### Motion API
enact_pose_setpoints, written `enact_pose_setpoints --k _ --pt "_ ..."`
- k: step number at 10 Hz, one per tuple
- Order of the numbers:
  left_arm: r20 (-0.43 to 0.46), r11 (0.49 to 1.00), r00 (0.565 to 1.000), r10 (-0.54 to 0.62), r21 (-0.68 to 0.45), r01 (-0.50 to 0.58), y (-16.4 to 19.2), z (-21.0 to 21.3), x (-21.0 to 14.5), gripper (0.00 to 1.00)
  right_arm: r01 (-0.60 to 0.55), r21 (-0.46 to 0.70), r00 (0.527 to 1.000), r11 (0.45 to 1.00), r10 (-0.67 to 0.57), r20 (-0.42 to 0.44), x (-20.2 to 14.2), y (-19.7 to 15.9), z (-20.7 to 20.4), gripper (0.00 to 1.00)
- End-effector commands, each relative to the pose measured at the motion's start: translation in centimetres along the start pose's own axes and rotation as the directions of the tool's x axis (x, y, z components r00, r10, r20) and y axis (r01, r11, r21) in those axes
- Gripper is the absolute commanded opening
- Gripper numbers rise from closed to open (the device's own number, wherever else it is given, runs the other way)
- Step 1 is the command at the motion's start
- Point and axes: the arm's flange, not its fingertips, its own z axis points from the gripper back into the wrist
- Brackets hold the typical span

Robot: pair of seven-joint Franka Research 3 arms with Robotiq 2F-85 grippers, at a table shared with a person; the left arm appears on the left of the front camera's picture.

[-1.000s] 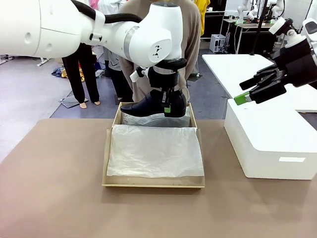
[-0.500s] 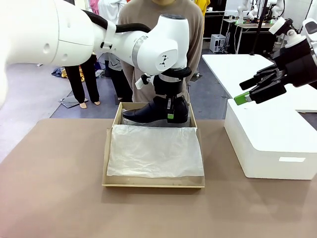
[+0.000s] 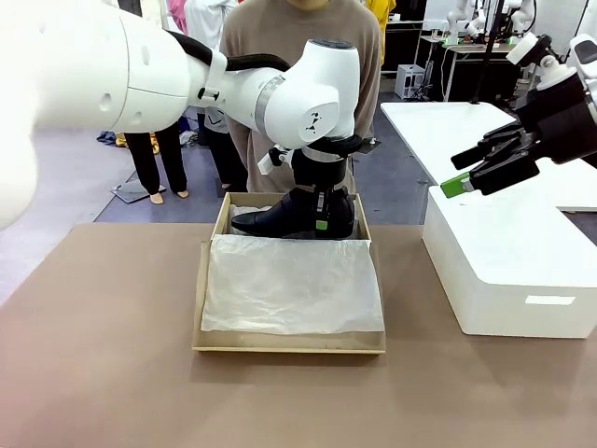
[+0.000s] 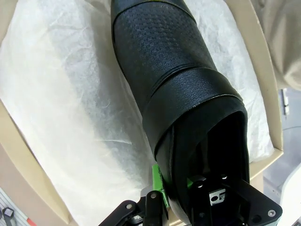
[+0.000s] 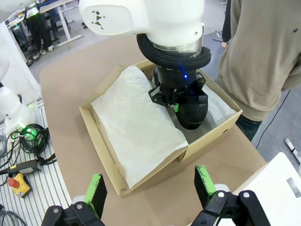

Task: Pack the shoes into the box.
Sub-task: Place the other shoe of the Shoes into the Shoes Box.

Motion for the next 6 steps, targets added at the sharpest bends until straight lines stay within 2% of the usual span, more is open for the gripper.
enact_pose_setpoints --k 1,6 --pt "0.027 0.998 0.998 0.057 0.016 -0.057 -0.1 0.2 -0.5 0.00 -0.021 0.016 1.000 1.000 0.020 0.021 0.1 -0.3 -0.1 1.00" --pt "0.040 0.999 0.998 0.047 0.022 -0.048 -0.5 -1.2 -0.9 0.00 -0.021 0.016 1.000 1.000 0.020 0.021 0.1 -0.3 -0.1 1.00"
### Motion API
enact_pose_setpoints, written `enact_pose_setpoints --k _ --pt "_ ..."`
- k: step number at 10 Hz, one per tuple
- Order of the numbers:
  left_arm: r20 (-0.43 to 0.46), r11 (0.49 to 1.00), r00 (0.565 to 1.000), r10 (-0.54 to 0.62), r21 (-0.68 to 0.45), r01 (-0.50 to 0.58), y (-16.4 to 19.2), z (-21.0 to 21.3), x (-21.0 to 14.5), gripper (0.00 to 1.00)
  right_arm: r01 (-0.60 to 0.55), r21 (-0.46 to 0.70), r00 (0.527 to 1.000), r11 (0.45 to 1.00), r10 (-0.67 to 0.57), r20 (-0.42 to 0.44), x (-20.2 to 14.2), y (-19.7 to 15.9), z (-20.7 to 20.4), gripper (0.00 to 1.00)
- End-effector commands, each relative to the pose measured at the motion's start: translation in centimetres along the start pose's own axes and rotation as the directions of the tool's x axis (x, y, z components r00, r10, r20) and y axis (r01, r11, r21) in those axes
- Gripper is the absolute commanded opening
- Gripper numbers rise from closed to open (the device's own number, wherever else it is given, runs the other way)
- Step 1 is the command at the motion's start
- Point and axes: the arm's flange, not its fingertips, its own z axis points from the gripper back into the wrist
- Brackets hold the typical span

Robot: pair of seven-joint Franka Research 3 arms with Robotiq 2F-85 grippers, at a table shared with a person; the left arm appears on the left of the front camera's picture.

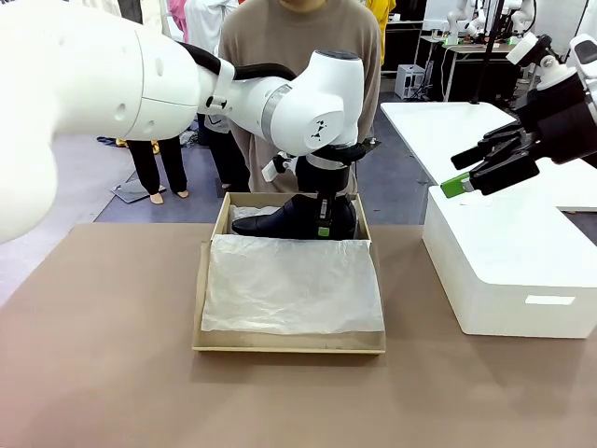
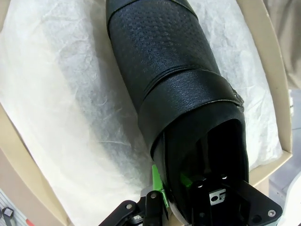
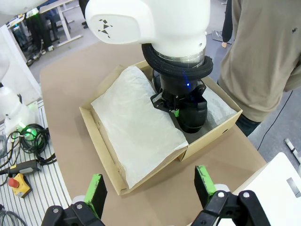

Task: Pack the shoes into the box.
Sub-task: Place the other shoe of the Shoes into the Shoes Box.

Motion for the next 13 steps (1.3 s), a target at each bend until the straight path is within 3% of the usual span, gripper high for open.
enact_pose_setpoints --k 1,5,6,10,11,13 --pt "0.024 0.999 0.999 0.049 0.005 -0.049 -0.3 0.3 -0.2 0.15 -0.021 0.016 1.000 1.000 0.020 0.021 0.1 -0.3 -0.1 1.00" --pt "0.027 0.997 0.997 0.070 0.010 -0.070 -0.4 1.7 0.0 0.92 -0.021 0.016 1.000 1.000 0.020 0.021 0.1 -0.3 -0.1 1.00" --pt "0.045 0.997 0.996 0.072 0.008 -0.072 -0.6 2.9 0.1 1.00 -0.021 0.016 1.000 1.000 0.020 0.021 0.1 -0.3 -0.1 1.00" --pt "0.036 0.999 0.998 0.044 0.012 -0.044 -1.6 7.9 1.3 1.00 -0.021 0.016 1.000 1.000 0.020 0.021 0.1 -0.3 -0.1 1.00" --pt "-0.029 1.000 0.999 0.022 -0.008 -0.023 -1.4 8.3 2.5 1.00 -0.021 0.016 1.000 1.000 0.020 0.021 0.1 -0.3 -0.1 1.00" --pt "0.018 0.999 0.999 0.032 -0.002 -0.032 -1.4 7.1 1.1 1.00 -0.021 0.016 1.000 1.000 0.020 0.021 0.1 -0.3 -0.1 1.00"
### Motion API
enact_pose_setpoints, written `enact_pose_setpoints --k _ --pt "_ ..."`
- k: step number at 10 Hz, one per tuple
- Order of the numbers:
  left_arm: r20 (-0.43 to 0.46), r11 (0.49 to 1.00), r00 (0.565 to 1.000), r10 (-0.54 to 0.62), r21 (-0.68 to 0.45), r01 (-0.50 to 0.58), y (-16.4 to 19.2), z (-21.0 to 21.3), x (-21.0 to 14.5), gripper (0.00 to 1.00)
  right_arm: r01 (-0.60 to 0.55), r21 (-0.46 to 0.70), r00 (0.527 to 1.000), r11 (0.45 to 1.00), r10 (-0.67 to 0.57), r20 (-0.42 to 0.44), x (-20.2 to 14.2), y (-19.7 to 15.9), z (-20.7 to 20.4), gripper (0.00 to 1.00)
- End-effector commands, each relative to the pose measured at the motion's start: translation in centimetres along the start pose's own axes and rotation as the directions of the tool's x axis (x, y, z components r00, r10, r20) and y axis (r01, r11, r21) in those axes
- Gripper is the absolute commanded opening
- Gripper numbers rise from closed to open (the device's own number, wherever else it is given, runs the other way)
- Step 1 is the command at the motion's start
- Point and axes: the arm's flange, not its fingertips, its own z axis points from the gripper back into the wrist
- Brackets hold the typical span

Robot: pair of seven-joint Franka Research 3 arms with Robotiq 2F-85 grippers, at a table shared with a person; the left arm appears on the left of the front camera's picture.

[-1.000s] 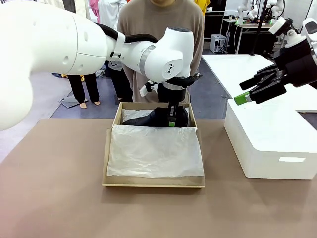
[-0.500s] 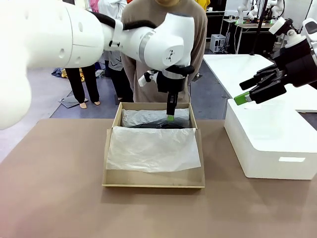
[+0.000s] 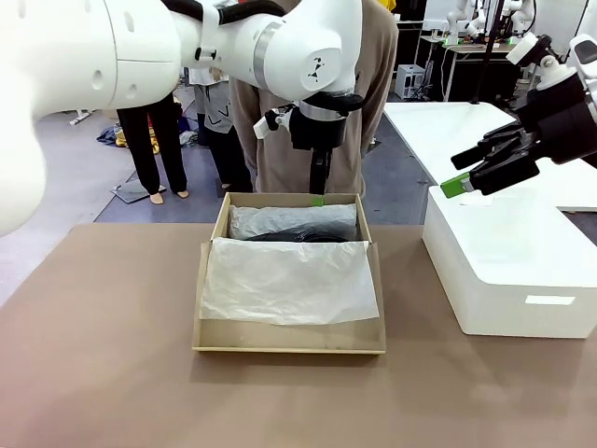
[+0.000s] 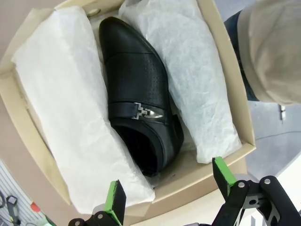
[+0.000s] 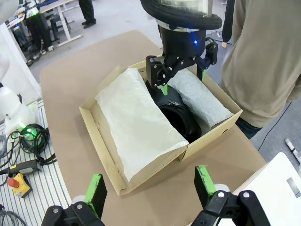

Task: Pack the shoes into the box.
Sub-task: Place the other shoe of the Shoes into the Shoes Box, then close the Shoes Box.

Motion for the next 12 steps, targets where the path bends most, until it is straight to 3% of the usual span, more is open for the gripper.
enact_pose_setpoints --k 1,10,11,12 --pt "0.011 1.000 1.000 0.006 0.006 -0.006 0.2 -0.5 -0.3 1.00 -0.021 0.016 1.000 1.000 0.020 0.021 0.1 -0.3 -0.1 1.00" --pt "0.003 1.000 1.000 -0.006 0.011 0.006 0.1 -0.9 -0.4 1.00 -0.021 0.016 1.000 1.000 0.020 0.021 0.1 -0.3 -0.1 1.00" --pt "-0.020 0.984 0.984 -0.179 0.002 0.180 1.0 0.3 0.0 1.00 -0.021 0.016 1.000 1.000 0.020 0.021 0.1 -0.3 -0.1 1.00" --pt "0.009 0.968 0.968 -0.252 0.016 0.252 1.4 1.1 1.5 1.00 -0.021 0.016 1.000 1.000 0.020 0.021 0.1 -0.3 -0.1 1.00"
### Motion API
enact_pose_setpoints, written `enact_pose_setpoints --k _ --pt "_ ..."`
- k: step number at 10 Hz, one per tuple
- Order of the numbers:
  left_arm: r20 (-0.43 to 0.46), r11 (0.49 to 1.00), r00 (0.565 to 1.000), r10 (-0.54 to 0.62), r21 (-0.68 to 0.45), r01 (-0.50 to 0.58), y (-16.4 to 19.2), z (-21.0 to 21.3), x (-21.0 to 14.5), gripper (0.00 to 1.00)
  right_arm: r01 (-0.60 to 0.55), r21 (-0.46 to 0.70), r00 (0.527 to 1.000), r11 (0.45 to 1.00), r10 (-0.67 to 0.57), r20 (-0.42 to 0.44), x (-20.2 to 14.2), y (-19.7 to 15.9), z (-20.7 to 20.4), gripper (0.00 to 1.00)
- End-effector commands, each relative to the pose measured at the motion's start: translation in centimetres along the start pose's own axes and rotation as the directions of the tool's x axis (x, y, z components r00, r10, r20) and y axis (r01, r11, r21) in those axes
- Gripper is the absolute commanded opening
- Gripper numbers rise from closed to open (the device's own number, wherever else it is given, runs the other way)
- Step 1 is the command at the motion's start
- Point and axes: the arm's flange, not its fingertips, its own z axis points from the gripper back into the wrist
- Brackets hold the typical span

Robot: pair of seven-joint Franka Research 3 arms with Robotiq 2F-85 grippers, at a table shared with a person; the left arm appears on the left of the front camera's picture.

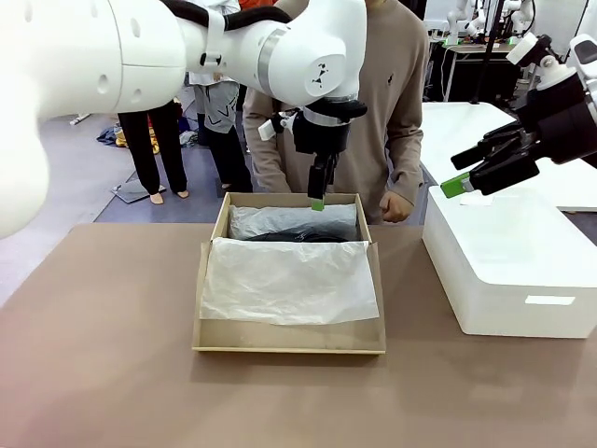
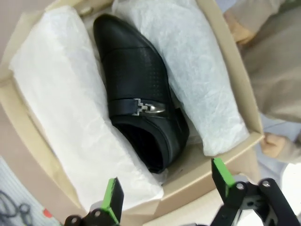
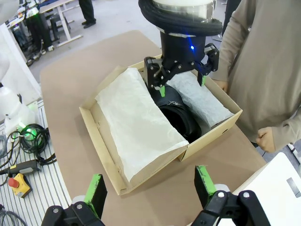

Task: Pack the shoes into the box.
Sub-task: Close the Shoes Box.

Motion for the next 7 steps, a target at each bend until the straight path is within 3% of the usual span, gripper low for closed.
enact_pose_setpoints --k 1,4,7 --pt "0.003 0.986 0.987 -0.162 0.031 0.162 2.1 1.9 3.4 1.00 -0.021 0.016 1.000 1.000 0.020 0.021 0.1 -0.3 -0.1 1.00" --pt "0.012 0.908 0.910 -0.415 0.061 0.414 4.8 4.5 8.4 1.00 -0.021 0.016 1.000 1.000 0.020 0.021 0.1 -0.3 -0.1 1.00" --pt "-0.088 0.677 0.677 -0.731 0.038 0.735 7.6 7.0 13.7 1.00 -0.021 0.016 1.000 1.000 0.020 0.021 0.1 -0.3 -0.1 1.00"
